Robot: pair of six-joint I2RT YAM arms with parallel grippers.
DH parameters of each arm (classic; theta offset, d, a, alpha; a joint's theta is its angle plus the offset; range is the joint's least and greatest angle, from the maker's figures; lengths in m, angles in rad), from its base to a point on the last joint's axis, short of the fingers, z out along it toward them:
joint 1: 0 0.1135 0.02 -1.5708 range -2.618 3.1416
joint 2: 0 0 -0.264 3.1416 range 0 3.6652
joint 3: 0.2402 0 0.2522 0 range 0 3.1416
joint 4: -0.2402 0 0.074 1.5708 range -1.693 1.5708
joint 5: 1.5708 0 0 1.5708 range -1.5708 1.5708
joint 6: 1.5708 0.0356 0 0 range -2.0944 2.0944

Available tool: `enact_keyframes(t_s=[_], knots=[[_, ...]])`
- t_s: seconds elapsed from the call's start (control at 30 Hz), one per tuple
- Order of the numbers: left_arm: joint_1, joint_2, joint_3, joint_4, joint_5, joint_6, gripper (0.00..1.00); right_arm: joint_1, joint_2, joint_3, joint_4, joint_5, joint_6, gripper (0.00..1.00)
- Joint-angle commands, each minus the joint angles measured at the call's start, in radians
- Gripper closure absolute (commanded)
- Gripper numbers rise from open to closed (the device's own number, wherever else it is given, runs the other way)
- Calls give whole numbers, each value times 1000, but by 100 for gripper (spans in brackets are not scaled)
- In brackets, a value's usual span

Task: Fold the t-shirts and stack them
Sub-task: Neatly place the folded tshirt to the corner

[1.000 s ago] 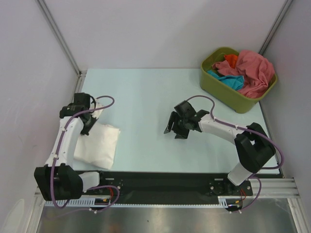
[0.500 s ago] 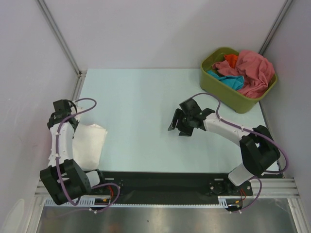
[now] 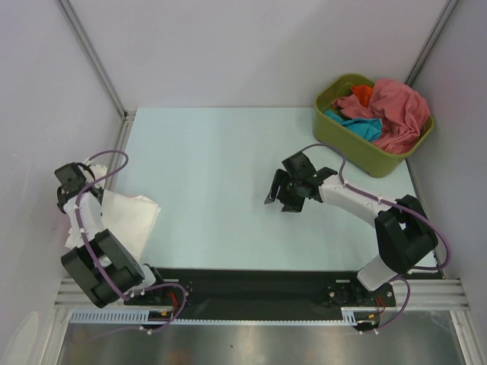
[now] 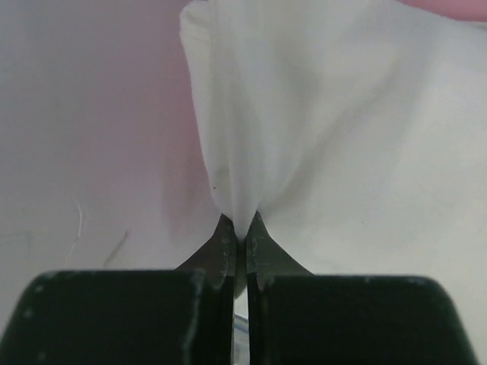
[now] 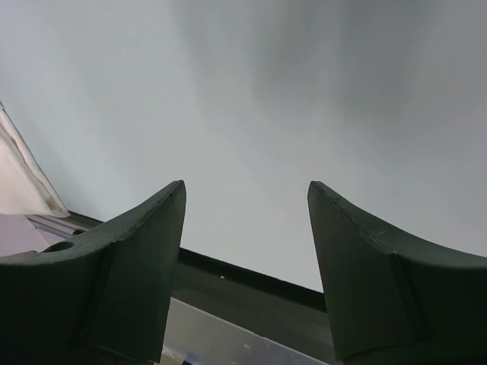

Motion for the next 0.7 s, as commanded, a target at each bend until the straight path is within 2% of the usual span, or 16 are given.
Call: enact_keyframes(t_s=[0.0, 0.1, 0.17, 0.2, 0.23, 0.27, 0.33, 0.37, 0.4, 0.67], knots=[[38, 43, -24, 114, 51, -19, 100, -5, 18, 57, -9, -11, -20, 30], [46, 97, -30, 167, 18, -50, 99, -3, 23, 71, -7, -17, -25, 30], [66, 133, -25, 186, -8, -76, 96, -2, 26, 77, -4, -21, -23, 30], [75, 144, -15, 199, -19, -99, 86, -2, 26, 77, -4, -26, -22, 30], [83, 153, -8, 207, -25, -109, 82, -2, 26, 77, 0, -26, -23, 30], [92, 167, -2, 215, -30, -123, 68, -2, 27, 77, 0, -31, -23, 30], [97, 178, 1, 241, -53, -128, 57, -2, 30, 77, 0, -32, -23, 30], [97, 184, -1, 243, -58, -126, 43, 0, 30, 77, 0, -32, -23, 30], [97, 181, -5, 249, -62, -125, 36, 0, 27, 77, 0, -34, -23, 30], [94, 100, -41, 290, -105, -76, 35, 5, 24, 73, 6, -40, -28, 30]])
